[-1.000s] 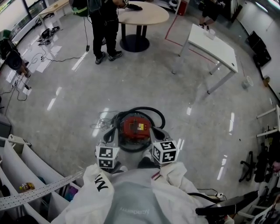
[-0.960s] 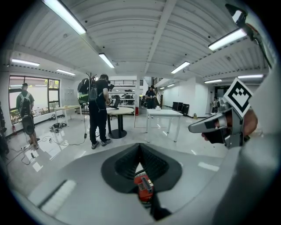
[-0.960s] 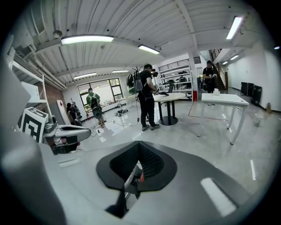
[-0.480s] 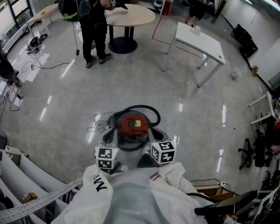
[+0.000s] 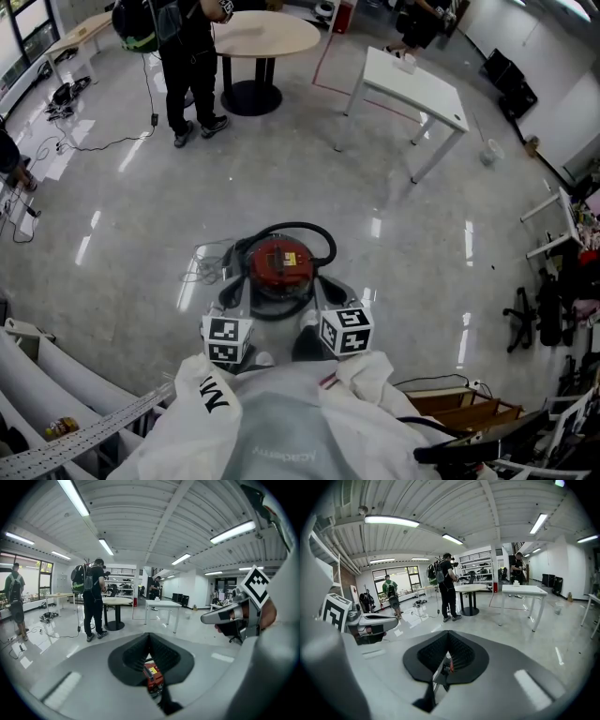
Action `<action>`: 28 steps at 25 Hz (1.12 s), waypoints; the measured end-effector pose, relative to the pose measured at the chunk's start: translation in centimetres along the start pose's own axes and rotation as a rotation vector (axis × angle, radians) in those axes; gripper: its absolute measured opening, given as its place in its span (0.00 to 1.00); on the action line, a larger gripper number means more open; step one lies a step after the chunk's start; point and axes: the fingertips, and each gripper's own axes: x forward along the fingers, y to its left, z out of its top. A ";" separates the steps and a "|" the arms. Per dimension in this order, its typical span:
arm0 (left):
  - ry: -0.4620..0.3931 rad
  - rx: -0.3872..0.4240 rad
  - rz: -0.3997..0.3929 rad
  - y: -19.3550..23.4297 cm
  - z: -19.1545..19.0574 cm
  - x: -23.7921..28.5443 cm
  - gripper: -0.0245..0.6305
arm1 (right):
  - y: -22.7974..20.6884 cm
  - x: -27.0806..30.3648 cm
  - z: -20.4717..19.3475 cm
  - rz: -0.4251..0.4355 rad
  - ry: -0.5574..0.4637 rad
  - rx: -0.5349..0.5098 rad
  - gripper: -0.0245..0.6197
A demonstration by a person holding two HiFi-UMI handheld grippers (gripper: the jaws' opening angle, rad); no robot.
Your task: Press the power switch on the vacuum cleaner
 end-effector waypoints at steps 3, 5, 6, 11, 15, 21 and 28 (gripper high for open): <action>-0.002 -0.003 0.002 -0.1 -0.2 -0.5 0.04 | 0.4 -0.5 -0.4 0.002 -0.004 -0.003 0.04; 0.000 -0.004 0.004 -0.3 -0.4 -0.7 0.04 | 0.5 -0.8 -0.6 0.006 -0.006 -0.005 0.04; 0.002 -0.004 0.004 -0.5 -0.4 -0.7 0.04 | 0.4 -1.0 -0.7 0.007 -0.006 -0.004 0.04; 0.003 0.002 0.005 -1.6 -0.2 -1.0 0.04 | -0.2 -1.6 -0.9 0.008 -0.004 0.007 0.04; 0.017 -0.003 0.016 -2.1 -0.2 -1.2 0.04 | -0.4 -1.7 -1.2 0.021 -0.006 0.009 0.04; 0.020 0.016 0.036 -3.0 0.1 -0.6 0.04 | -1.6 -1.8 -0.8 0.040 -0.021 0.014 0.04; 0.009 0.035 0.045 -4.6 1.4 0.3 0.04 | -3.2 -2.2 -0.6 0.054 -0.036 0.029 0.04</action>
